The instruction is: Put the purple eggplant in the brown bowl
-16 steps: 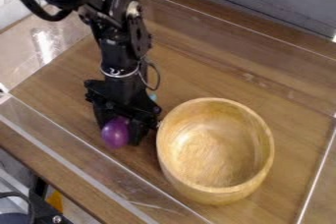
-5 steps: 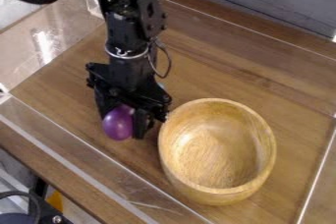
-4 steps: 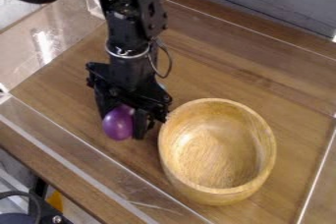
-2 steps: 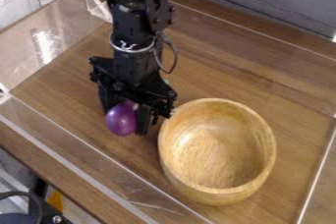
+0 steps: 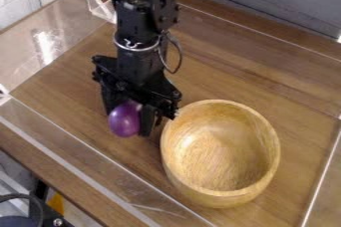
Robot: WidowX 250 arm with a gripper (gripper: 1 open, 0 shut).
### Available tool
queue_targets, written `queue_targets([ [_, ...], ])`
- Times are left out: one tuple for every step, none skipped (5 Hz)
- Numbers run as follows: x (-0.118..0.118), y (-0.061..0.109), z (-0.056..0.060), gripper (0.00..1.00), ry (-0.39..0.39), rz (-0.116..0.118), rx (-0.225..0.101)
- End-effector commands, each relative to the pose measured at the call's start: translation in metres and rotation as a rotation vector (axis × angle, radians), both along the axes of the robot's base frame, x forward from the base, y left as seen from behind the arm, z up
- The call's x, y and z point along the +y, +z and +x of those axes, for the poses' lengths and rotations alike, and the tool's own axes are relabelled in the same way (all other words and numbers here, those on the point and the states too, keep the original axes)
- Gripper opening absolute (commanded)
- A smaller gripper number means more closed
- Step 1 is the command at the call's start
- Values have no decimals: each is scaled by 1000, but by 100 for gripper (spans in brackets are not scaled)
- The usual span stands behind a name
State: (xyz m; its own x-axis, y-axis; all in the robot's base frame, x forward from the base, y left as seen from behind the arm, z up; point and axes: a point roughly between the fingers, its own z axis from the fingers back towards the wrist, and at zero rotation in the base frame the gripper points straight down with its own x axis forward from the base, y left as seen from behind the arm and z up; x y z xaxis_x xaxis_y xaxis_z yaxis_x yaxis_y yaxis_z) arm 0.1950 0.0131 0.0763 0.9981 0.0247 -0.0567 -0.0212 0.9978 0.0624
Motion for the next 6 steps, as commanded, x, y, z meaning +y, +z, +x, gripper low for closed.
queue_targets([
  [-2, 16, 10, 0, -11, 9, -62],
  [-4, 19, 11, 0, -15, 12, -62],
  [-11, 27, 11, 0, -22, 8, -72],
  [-32, 40, 13, 0, -57, -9, -90],
  [-60, 40, 14, 0, -94, -37, -79],
  [-88, 36, 13, 0, -139, -50, -66],
])
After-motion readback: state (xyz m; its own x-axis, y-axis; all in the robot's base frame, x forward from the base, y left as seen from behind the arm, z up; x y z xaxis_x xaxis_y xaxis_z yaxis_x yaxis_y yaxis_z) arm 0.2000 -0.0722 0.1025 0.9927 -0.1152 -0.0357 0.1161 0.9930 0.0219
